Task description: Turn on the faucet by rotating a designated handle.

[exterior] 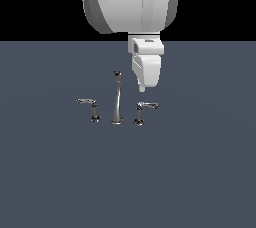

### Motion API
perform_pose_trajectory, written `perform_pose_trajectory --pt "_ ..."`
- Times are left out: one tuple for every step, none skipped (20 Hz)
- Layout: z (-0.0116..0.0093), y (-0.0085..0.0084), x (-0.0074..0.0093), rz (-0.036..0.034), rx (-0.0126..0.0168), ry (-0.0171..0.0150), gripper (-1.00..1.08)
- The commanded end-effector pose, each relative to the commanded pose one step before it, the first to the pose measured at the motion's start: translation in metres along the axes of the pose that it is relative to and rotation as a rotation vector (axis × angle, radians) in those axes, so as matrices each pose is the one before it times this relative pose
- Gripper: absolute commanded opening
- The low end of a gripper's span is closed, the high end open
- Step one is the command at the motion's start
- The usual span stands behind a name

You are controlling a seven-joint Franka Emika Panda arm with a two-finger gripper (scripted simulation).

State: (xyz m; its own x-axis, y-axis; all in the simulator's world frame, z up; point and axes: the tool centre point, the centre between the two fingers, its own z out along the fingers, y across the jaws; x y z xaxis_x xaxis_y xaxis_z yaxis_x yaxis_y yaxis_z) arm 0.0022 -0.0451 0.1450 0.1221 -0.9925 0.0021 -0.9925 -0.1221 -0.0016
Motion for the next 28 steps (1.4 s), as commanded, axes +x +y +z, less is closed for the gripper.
perform_pose_trajectory --pt "0.01502 -0.00697 0.01099 0.06400 -0.00021 0.00132 -1.00" --pt "0.00534 -0.00248 0.00388 0.02263 -0.00033 0.00016 -1.00" --pt "0.00507 -0.00237 0.00371 0.02160 -0.00030 0.00009 -1.00" --pt "0.00478 -0.00226 0.00352 0.02051 -0.00026 -0.00001 -1.00" --pt "0.00446 -0.00214 0.00331 0.01930 -0.00023 -0.00010 -1.00" --pt "0.00416 -0.00201 0.00311 0.01810 -0.00020 -0.00015 -1.00" --pt "0.00383 -0.00186 0.00288 0.01674 -0.00018 -0.00017 -1.00" --pt "0.00348 -0.00170 0.00262 0.01522 -0.00016 -0.00016 -1.00" --pt "0.00311 -0.00152 0.00234 0.01362 -0.00014 -0.00016 -1.00" --pt "0.00273 -0.00134 0.00206 0.01200 -0.00012 -0.00016 -1.00" --pt "0.00234 -0.00116 0.00178 0.01036 -0.00010 -0.00017 -1.00" --pt "0.00195 -0.00098 0.00150 0.00870 -0.00008 -0.00019 -1.00" --pt "0.00155 -0.00079 0.00119 0.00700 -0.00006 -0.00022 -1.00" --pt "0.00115 -0.00060 0.00091 0.00534 -0.00004 -0.00026 -1.00" --pt "0.00075 -0.00041 0.00061 0.00364 -0.00002 -0.00030 -1.00" --pt "0.00034 -0.00022 0.00031 0.00192 -0.00001 -0.00034 -1.00" --pt "-0.00007 -0.00003 -0.00016 0.00000 0.00000 0.00000 -1.00" --pt "-0.00038 0.00013 0.00006 -0.00072 0.00002 -0.00066 -1.00" --pt "-0.00020 0.00008 -0.00011 -0.00066 0.00001 -0.00019 -1.00" --pt "0.00000 0.00000 0.00000 0.00000 0.00000 0.00000 -1.00" --pt "0.00000 0.00000 0.00000 0.00000 0.00000 0.00000 -1.00" --pt "0.00000 0.00000 0.00000 0.00000 0.00000 0.00000 -1.00" --pt "-0.00001 0.00005 0.00009 0.00000 0.00000 0.00000 -1.00" --pt "0.00000 0.00302 0.00128 0.00000 0.00000 0.00000 -1.00" --pt "0.00000 0.00304 0.00129 0.00000 0.00000 0.00000 -1.00" --pt "0.00000 0.00305 0.00130 0.00000 0.00000 0.00000 -1.00" --pt "0.00000 0.00307 0.00130 0.00000 0.00000 0.00000 -1.00" --pt "0.00000 0.00309 0.00131 0.00000 0.00000 0.00000 -1.00"
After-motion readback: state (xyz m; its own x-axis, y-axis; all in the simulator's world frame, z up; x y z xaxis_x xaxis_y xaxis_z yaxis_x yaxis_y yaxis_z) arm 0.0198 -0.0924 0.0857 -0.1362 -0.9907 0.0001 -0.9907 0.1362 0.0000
